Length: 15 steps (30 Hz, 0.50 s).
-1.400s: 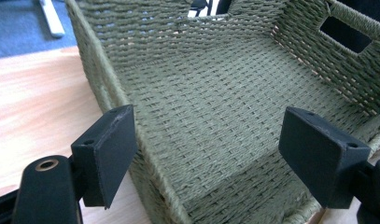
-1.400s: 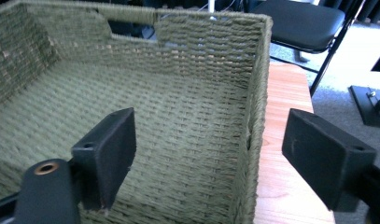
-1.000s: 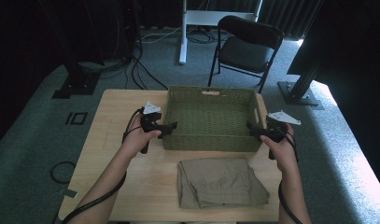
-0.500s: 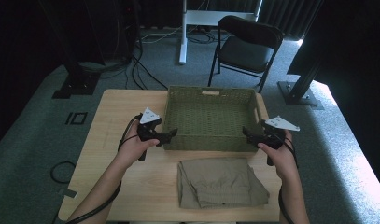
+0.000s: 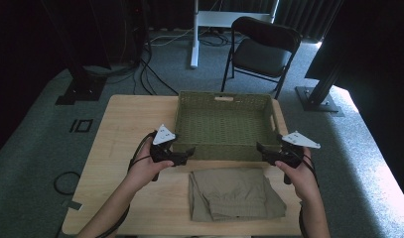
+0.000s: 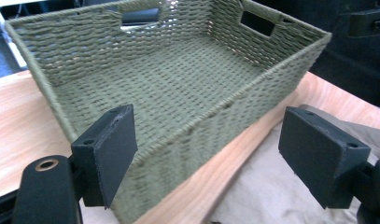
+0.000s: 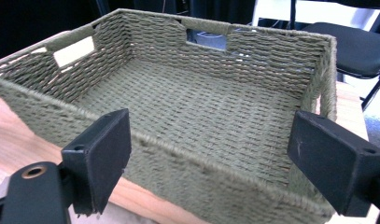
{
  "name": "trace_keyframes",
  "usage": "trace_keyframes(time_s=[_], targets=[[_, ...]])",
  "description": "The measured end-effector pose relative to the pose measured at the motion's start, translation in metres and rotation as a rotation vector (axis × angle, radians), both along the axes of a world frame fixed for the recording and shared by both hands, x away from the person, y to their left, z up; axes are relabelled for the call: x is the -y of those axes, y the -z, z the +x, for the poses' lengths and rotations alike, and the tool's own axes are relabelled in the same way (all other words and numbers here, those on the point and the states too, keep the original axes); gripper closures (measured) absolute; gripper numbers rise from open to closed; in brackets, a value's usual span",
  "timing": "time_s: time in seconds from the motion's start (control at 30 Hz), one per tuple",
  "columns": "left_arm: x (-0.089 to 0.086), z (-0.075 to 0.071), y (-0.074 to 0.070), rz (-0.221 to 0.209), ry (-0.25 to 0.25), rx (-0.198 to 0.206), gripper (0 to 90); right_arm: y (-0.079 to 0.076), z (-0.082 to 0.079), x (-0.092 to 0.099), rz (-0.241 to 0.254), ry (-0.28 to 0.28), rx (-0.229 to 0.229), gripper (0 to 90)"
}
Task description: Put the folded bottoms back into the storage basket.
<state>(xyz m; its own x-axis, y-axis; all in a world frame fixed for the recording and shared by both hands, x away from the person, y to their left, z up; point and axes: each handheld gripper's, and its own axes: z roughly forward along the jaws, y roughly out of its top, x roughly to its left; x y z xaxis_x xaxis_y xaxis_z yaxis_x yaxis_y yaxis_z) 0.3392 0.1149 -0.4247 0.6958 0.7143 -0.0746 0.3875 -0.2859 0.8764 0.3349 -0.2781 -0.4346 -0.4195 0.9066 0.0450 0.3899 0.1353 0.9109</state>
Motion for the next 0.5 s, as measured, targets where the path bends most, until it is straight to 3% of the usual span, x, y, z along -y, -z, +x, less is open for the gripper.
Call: trace_keyframes(time_s=[0.27, 0.5], targets=[[0.015, -0.021, 0.011, -0.023, 0.060, -0.006, 20.4, 0.009, -0.018, -0.002, 0.001, -0.021, 0.010, 12.3], [0.026, -0.031, 0.022, 0.002, 0.080, -0.007, 20.5, 0.017, -0.029, -0.005, -0.008, -0.026, -0.009, 13.1]])
